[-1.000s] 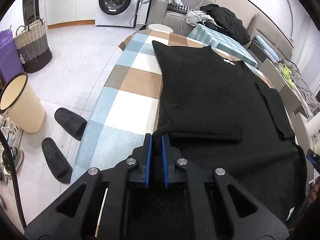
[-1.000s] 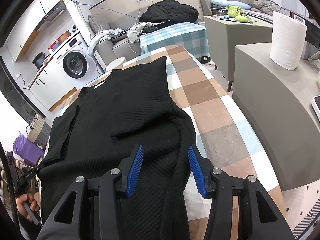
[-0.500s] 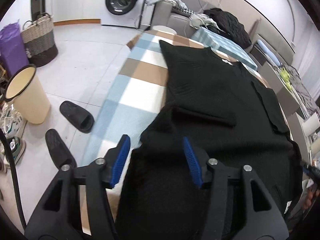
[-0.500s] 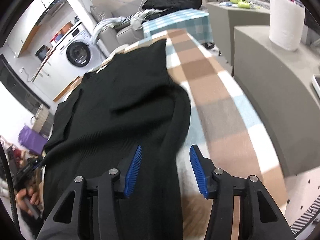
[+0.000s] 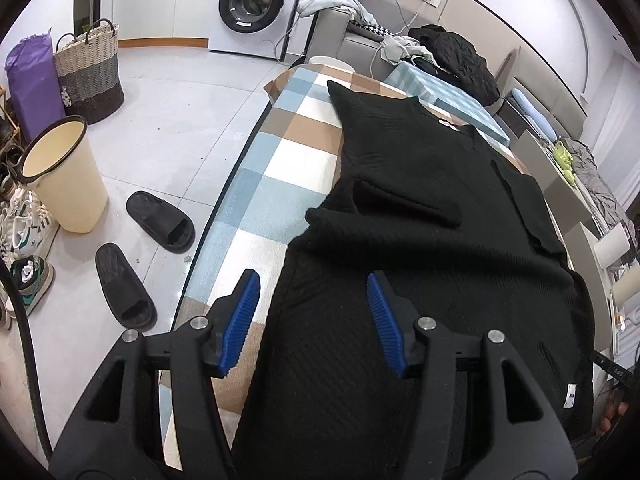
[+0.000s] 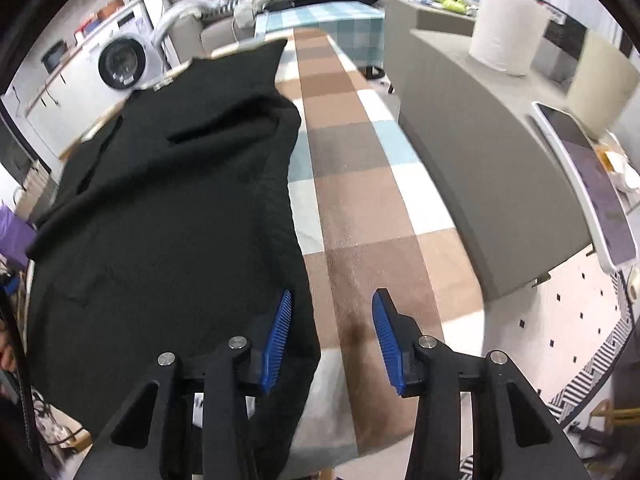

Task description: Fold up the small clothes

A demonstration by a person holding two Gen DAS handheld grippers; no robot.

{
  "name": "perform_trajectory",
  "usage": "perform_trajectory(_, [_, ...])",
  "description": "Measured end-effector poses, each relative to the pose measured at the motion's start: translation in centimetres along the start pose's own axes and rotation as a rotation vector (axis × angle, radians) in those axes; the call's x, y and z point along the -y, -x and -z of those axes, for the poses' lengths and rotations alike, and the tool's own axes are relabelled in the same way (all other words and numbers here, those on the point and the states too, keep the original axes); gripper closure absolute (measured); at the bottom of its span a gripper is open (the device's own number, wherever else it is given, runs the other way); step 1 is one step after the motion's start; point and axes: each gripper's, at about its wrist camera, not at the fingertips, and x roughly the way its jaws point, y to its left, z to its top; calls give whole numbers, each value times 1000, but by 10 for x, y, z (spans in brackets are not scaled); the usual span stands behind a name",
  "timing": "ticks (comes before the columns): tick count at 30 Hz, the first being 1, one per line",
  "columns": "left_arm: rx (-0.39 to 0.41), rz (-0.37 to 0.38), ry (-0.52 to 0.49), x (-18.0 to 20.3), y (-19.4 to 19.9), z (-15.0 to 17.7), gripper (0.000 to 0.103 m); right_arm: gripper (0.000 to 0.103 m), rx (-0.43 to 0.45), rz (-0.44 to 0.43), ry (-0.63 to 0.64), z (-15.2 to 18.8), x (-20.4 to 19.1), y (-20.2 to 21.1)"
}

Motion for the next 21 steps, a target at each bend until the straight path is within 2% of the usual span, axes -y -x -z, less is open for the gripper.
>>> perform_trajectory(3, [-13,19,-14,2,2,6,50,59,17,-86,-15,10,-4,3])
perform_trajectory(7, [-39,-1,-44,3,-1,13,50,59,30,-96,-22,9,-8,-5])
perform_trajectory(14, [-82,-27,-17,-7,-15,22,50,60,67,-133,31,-40,-27,-35])
perform_trajectory(16, [-97,-35,-12,-7,-20,23,50,65,70,-136,37,-44,-28,-37])
perform_trajectory(17, [-95,-40,-16,-7,-22,22,50,73,84,-156,51,-53,-30,-43])
perform_trajectory(18, [-98,-44,-18,-6,-23,20,50,87,96,-175,57,-57,-30,-45])
perform_trajectory(20, [-104,-39,-10,-4,-28,17,50,100,132,-217,58,-63,-27,-44])
perform_trajectory(21, [-105,-43,-10,-3,-30,15,50,100,151,-218,40,-66,-21,-42])
